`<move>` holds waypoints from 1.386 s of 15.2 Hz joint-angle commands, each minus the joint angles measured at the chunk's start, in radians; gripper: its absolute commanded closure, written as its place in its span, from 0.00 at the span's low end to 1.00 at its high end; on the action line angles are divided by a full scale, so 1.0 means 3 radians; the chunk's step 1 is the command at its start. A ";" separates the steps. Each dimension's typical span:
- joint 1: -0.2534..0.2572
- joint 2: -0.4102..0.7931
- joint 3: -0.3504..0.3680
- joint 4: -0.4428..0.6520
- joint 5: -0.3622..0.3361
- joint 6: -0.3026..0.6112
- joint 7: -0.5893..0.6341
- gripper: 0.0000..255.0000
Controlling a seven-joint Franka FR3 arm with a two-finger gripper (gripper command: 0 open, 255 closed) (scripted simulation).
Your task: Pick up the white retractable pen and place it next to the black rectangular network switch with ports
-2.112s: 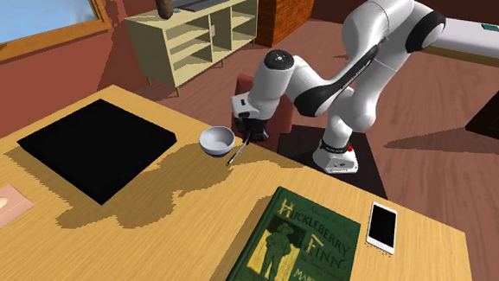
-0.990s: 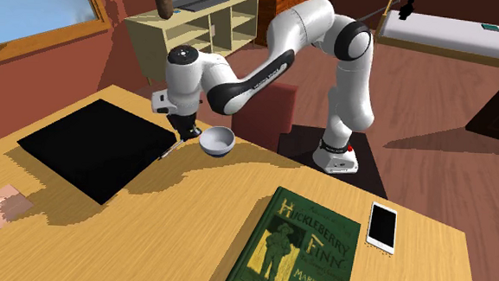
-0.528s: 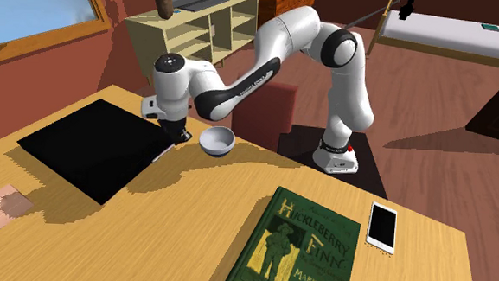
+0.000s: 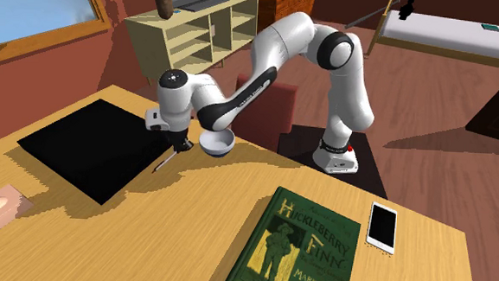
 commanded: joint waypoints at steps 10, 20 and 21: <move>0.0017 0.0151 -0.0040 -0.0154 -0.0099 0.0288 0.0124 1.00; 0.0017 0.0151 -0.0040 -0.0154 -0.0099 0.0287 0.0124 0.00; 0.0017 0.0151 -0.0040 -0.0154 -0.0099 0.0287 0.0124 0.00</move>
